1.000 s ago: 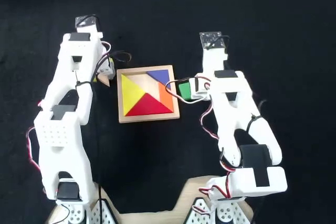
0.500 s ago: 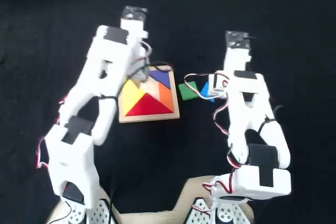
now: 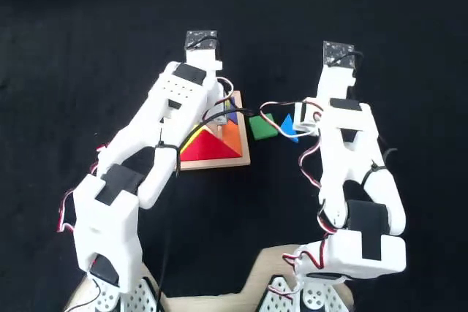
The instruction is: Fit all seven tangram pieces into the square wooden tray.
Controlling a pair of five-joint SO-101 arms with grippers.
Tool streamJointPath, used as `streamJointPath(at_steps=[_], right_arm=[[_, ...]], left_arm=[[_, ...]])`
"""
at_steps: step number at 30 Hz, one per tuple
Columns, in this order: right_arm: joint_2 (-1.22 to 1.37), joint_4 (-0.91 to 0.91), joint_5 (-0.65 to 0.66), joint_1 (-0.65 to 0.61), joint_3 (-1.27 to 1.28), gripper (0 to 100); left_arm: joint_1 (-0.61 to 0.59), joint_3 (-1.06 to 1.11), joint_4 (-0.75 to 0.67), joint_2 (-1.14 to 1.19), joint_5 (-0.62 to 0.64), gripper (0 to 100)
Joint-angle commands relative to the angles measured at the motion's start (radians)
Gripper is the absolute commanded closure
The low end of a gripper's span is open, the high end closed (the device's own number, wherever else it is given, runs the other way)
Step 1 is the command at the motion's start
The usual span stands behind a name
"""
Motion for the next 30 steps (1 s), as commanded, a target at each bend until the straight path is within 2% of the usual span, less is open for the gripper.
streamJointPath(at_steps=[1,7,15,22,27,30], right_arm=[[-0.041,-0.017,-0.011,0.015,-0.047,94.9],[-0.041,-0.017,-0.009,-0.005,-0.045,94.9],[-0.041,-0.017,-0.009,-0.005,-0.044,94.9],[-0.041,-0.017,-0.009,-0.005,-0.044,94.9],[-0.041,-0.017,-0.009,-0.005,-0.044,94.9],[-0.041,-0.018,-0.009,-0.005,-0.044,94.9]], left_arm=[[0.010,-0.005,-0.014,-0.052,0.008,84],[0.007,0.001,-0.006,-0.052,0.080,76],[-0.008,-0.007,-0.020,-0.057,0.075,77],[-0.117,0.018,-0.121,-0.054,-0.080,77],[-0.228,0.013,-0.124,-0.052,-0.166,89],[-0.197,0.024,-0.126,-0.051,-0.198,92]])
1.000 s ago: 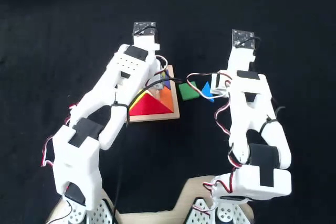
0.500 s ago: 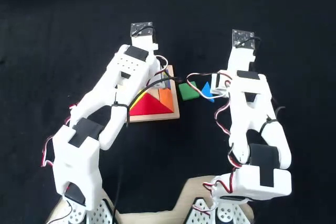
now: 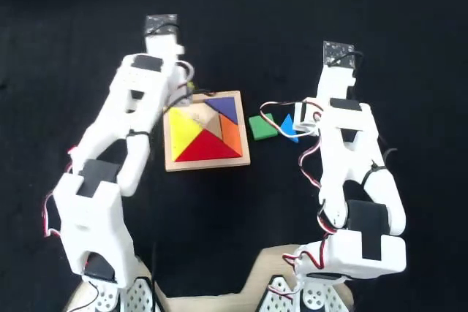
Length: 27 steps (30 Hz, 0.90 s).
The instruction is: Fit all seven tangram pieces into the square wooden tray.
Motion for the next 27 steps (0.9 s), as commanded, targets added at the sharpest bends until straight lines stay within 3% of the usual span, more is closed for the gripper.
streamJointPath(at_steps=[1,5,13,19,27], right_arm=[[-0.041,-0.018,-0.008,-0.005,-0.044,94.9],[-0.039,-0.018,-0.008,-0.005,-0.044,94.9],[-0.039,-0.018,-0.008,-0.003,-0.044,94.9],[-0.039,-0.018,-0.008,-0.002,-0.044,94.9],[-0.039,-0.018,-0.008,-0.003,-0.044,94.9]], left_arm=[[0.035,-0.001,-0.012,-0.049,-0.046,92],[0.104,0.001,-0.015,-0.049,-0.052,92],[0.153,0.021,-0.157,0.071,-0.052,92],[0.173,-0.085,-0.021,0.114,-0.044,92],[0.285,-0.087,-0.005,0.114,-0.043,92]])
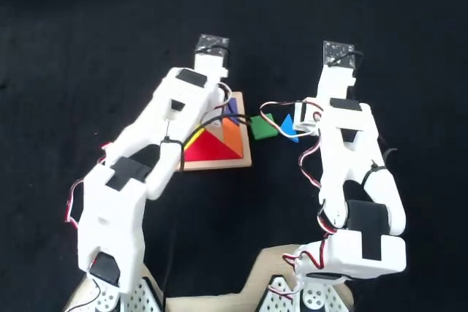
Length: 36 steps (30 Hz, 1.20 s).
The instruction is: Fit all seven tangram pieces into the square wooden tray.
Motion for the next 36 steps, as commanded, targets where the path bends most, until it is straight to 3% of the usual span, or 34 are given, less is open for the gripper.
streamJointPath(at_steps=[1,6,16,25,29,33,36], right_arm=[[-0.039,-0.015,-0.008,-0.003,-0.044,94.9],[-0.039,-0.015,-0.008,-0.002,-0.044,94.9],[-0.050,-0.012,-0.002,0.003,-0.051,94.9],[-0.193,0.025,0.310,-0.044,-0.084,94.6],[-0.182,0.284,0.411,-0.132,-0.186,85.4],[-0.081,0.508,0.675,-0.255,-0.325,77.6],[-0.027,0.542,0.852,-0.284,-0.383,77.3]], left_arm=[[0.067,-0.050,0.008,-0.011,0.000,92],[0.058,-0.050,0.008,-0.011,0.000,92],[-0.090,-0.061,0.058,-0.021,0.000,92],[-0.104,-0.012,0.127,-0.198,0.009,92],[-0.125,0.079,0.129,-0.354,0.025,90],[-0.142,0.217,0.121,-0.565,0.023,82],[-0.180,0.371,0.107,-0.738,0.020,80]])
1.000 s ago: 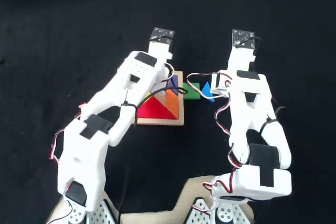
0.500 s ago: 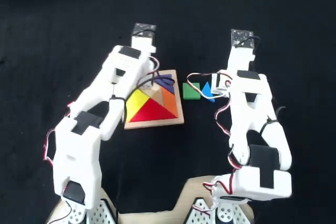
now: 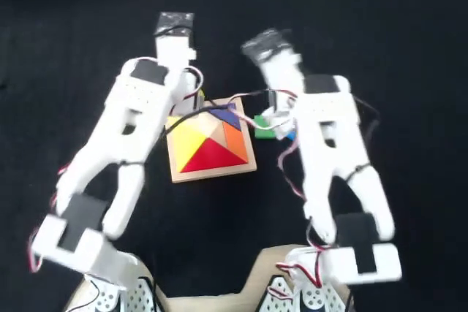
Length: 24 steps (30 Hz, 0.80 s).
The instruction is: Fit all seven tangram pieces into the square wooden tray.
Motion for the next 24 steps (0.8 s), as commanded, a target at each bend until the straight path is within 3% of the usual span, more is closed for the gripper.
streamJointPath(at_steps=[1,3,7,12,18,24], right_arm=[[0.035,0.044,0.215,-0.037,-0.108,77.3],[0.051,0.044,0.325,-0.037,-0.114,77.2],[0.077,0.041,0.545,-0.037,-0.114,77.2],[0.143,-0.009,0.671,-0.041,-0.120,77.1],[0.295,-0.055,0.700,-0.048,-0.183,77.1],[0.437,0.063,0.727,-0.071,-0.331,77.2]], left_arm=[[-0.070,0.166,-0.041,-0.241,0.009,81],[-0.148,0.323,-0.144,-0.338,0.014,81],[-0.312,0.688,-0.493,-0.491,0.017,81],[-0.346,0.990,-0.881,-0.574,0.055,80],[-0.392,0.974,-0.911,-0.540,0.064,80],[-0.424,0.878,-0.911,-0.391,0.071,80]])
